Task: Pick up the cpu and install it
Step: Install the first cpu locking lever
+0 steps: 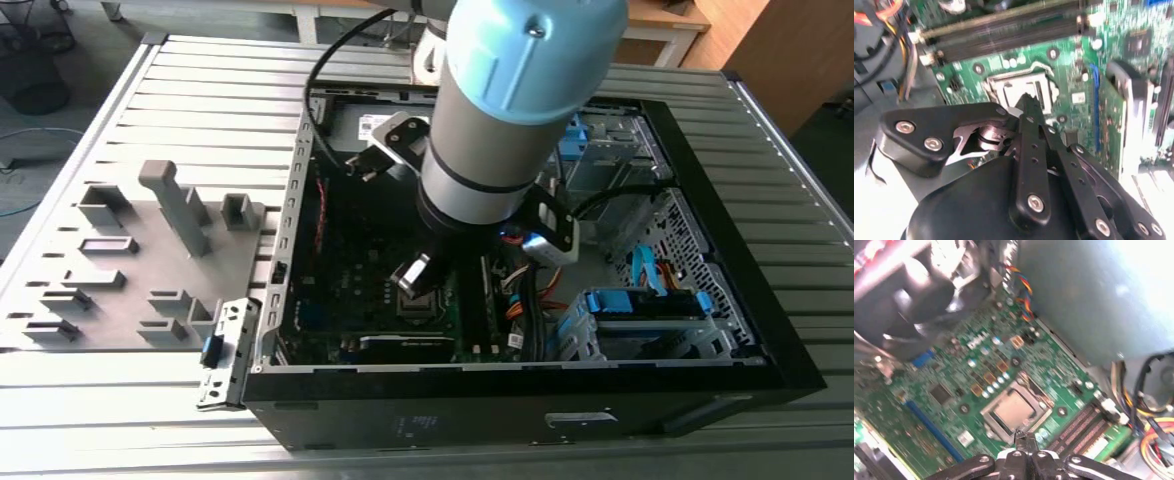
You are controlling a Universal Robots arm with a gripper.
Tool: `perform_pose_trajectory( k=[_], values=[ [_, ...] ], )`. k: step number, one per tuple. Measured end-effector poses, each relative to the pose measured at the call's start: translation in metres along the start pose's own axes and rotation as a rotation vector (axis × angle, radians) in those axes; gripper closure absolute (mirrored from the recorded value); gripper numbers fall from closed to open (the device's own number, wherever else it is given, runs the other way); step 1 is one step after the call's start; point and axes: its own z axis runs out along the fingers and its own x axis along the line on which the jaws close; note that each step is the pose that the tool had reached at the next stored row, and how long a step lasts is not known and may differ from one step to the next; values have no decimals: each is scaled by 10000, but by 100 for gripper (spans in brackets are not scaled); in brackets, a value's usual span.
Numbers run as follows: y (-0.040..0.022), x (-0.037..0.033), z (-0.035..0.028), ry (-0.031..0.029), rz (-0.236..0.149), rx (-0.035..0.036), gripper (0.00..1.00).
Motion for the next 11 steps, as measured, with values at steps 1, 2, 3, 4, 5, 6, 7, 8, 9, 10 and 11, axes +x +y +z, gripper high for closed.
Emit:
perform_pose_trajectory(
  k=[1,2,3,4,5,6,7,8,9,10,11],
  values=[
    [18,17,3,-3,1,0,89],
    [28,24,4,-2,2,1,89],
    [30,24,2,-1,1,2,89],
    [33,22,-12,1,0,2,89],
    [38,19,-42,-1,-1,2,89],
    [43,16,-79,-1,0,3,89],
    [48,14,-115,-3,0,3,89],
    [53,12,-152,-3,1,3,89],
    [57,10,-183,-4,0,4,89],
    [61,8,-209,-5,0,5,89],
    [64,6,-233,-5,0,6,89]
  ],
)
